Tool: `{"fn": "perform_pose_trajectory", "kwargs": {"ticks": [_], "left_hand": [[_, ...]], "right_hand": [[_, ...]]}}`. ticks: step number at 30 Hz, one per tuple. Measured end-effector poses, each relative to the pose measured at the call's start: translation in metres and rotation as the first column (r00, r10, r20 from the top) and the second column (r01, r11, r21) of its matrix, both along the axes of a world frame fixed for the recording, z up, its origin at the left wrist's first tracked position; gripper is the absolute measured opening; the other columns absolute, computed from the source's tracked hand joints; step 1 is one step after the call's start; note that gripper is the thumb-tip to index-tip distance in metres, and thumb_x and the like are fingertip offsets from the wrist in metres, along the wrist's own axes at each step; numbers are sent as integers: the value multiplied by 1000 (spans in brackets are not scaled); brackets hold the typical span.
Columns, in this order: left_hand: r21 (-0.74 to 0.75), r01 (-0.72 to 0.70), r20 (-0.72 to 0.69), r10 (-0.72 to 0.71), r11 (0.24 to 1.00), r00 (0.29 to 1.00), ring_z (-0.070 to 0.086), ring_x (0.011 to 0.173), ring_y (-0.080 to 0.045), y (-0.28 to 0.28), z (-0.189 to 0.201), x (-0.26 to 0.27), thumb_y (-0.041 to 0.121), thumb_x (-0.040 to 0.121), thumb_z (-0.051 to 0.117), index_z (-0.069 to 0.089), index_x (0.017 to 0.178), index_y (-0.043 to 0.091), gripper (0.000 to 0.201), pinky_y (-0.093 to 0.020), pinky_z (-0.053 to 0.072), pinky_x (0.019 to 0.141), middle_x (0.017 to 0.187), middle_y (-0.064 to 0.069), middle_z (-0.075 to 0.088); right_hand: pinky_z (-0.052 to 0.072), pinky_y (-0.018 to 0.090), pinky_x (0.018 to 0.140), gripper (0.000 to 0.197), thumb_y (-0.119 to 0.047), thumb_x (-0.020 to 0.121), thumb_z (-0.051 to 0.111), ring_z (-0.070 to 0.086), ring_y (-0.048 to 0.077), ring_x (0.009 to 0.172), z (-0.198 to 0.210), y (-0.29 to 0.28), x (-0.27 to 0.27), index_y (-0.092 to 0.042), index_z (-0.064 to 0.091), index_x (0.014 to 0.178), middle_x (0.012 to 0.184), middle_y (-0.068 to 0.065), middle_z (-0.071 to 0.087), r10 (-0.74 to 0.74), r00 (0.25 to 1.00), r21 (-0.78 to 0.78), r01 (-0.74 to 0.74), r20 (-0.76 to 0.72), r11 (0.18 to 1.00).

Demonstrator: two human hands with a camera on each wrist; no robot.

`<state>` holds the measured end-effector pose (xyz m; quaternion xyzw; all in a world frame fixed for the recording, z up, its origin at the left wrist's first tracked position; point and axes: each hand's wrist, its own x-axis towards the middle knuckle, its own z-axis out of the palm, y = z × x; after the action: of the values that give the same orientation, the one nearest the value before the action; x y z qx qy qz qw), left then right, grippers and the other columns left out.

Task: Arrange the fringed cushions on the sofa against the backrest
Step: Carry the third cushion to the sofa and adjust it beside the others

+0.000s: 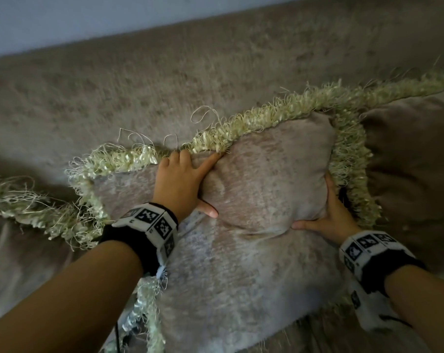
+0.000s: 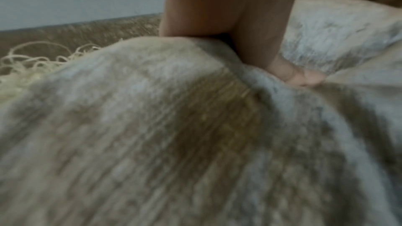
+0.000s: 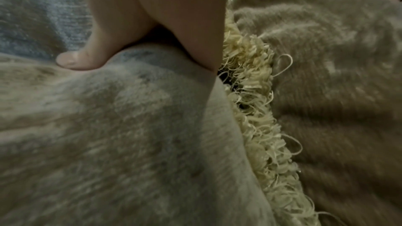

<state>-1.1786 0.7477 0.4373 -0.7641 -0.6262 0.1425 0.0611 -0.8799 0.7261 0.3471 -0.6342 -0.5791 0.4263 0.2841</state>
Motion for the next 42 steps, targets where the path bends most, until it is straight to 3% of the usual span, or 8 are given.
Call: {"fn": "perform_pose_trajectory", "kwargs": {"ticks": [6, 12, 18, 24, 28, 32, 37, 42], "left_hand": [[-37, -43, 131, 47, 998, 990, 51, 103, -26, -18, 15, 2, 75, 48, 65, 10, 146, 41, 118, -35, 39, 88, 114, -9, 52], [-56, -13, 237, 26, 998, 971, 58, 93, -26, -43, 56, 7, 72, 47, 60, 20, 146, 38, 112, -30, 36, 68, 105, -9, 59], [32, 47, 349, -55, 998, 936, 57, 100, -27, -62, 111, 20, 73, 52, 64, 12, 146, 42, 112, -35, 45, 76, 115, -8, 58], [35, -68, 504, 41, 997, 863, 56, 100, -31, -86, 125, -15, 75, 53, 63, 8, 147, 43, 114, -34, 42, 74, 113, -11, 56], [19, -258, 500, 214, 966, 839, 51, 104, -34, -103, 86, -56, 75, 54, 64, 4, 146, 45, 115, -37, 43, 77, 114, -16, 49], [-33, -312, 320, 306, 949, 897, 34, 132, -41, -104, 38, -74, 74, 61, 57, -16, 146, 35, 119, -51, 36, 106, 145, -28, 24], [98, -99, 373, 55, 990, 926, -1, 143, -45, -87, 4, -50, 76, 55, 60, -30, 139, 35, 129, -59, 23, 110, 153, -32, -2], [44, -153, 189, 142, 987, 972, -1, 141, -50, -54, -26, -36, 80, 58, 52, -57, 118, 24, 137, -55, 23, 111, 151, -36, 4]], "right_hand": [[37, 45, 107, 134, -24, 49, 92, 36, 29, 136, 22, -15, 0, -41, 3, 148, 153, 0, 29, -55, 994, -71, 62, 99, 996], [38, 40, 105, 133, -23, 51, 92, 39, 30, 134, 74, -35, 14, -38, 3, 149, 151, 2, 34, -22, 977, -99, 44, 214, 994], [38, 43, 106, 135, -31, 49, 92, 40, 35, 133, 164, -27, 44, -45, 0, 147, 150, 7, 37, 9, 916, -85, 28, 400, 996], [39, 46, 105, 131, -36, 50, 91, 41, 34, 133, 223, 1, 12, -44, 3, 147, 152, 4, 35, 167, 820, -38, -175, 547, 984], [46, 51, 97, 135, -49, 48, 89, 49, 37, 125, 200, 23, -38, -52, -7, 142, 147, 7, 41, 292, 717, -90, -306, 633, 948], [45, 47, 95, 130, -49, 59, 84, 43, 41, 123, 144, 27, -67, -47, -16, 143, 141, 19, 34, 221, 575, -108, -225, 787, 968], [26, 52, 113, 123, -43, 62, 83, 13, 35, 143, 101, -7, -40, -44, -7, 146, 156, 10, 1, -53, 849, 165, -40, 526, 985], [15, 49, 116, 131, -67, 48, 75, -4, 27, 147, 82, -24, -33, -55, -24, 133, 156, -5, -22, 123, 786, 8, -160, 606, 987]]}}
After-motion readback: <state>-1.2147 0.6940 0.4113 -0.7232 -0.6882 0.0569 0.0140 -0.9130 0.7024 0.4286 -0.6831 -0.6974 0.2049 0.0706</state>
